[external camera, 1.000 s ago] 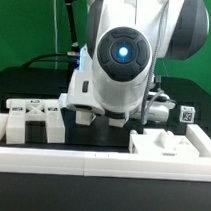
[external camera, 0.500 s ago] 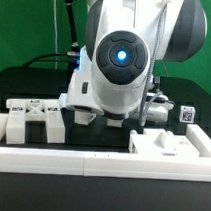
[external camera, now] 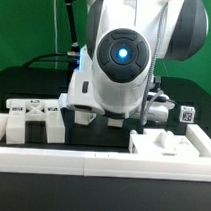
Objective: Assemble chair
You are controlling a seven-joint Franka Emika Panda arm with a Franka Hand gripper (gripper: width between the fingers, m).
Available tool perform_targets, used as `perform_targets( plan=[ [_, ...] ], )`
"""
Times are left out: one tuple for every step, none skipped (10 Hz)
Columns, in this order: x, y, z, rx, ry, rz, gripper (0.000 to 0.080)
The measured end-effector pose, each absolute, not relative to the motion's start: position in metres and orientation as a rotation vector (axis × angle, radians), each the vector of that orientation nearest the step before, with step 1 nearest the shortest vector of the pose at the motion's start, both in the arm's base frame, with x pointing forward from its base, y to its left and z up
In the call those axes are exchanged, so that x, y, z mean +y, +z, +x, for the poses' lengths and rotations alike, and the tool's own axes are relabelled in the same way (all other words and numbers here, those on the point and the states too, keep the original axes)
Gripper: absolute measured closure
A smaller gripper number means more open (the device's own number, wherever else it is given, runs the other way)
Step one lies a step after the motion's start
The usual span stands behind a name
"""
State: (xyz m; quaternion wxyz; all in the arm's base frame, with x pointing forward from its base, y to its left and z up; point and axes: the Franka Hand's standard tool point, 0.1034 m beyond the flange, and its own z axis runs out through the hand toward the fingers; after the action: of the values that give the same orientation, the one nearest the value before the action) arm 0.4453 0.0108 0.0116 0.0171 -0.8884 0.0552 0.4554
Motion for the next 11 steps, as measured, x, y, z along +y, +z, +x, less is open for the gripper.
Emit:
perform_targets(
  plan=[
    [0.011, 0.018, 0.449, 0.163, 1.418, -2.756, 0.0510],
    [0.012, 0.026, 0.455, 0.146, 1.415, -2.752, 0.0509],
    [0.014, 0.037, 0.460, 0.126, 1.417, -2.747, 0.0509],
    [0.015, 0.054, 0.466, 0.117, 1.431, -2.735, 0.0509],
    [0.015, 0.065, 0.471, 0.115, 1.434, -2.731, 0.0509],
    [0.015, 0.066, 0.470, 0.117, 1.456, -2.721, 0.0509],
    [0.015, 0.064, 0.471, 0.117, 1.442, -2.729, 0.0509],
    [0.015, 0.064, 0.471, 0.117, 1.443, -2.728, 0.0509],
    [0.015, 0.061, 0.476, 0.117, 1.396, -2.754, 0.0509],
    [0.016, 0.062, 0.485, 0.118, 1.278, -2.811, 0.0509],
    [0.017, 0.069, 0.488, 0.117, 1.224, -2.833, 0.0509]
  ],
)
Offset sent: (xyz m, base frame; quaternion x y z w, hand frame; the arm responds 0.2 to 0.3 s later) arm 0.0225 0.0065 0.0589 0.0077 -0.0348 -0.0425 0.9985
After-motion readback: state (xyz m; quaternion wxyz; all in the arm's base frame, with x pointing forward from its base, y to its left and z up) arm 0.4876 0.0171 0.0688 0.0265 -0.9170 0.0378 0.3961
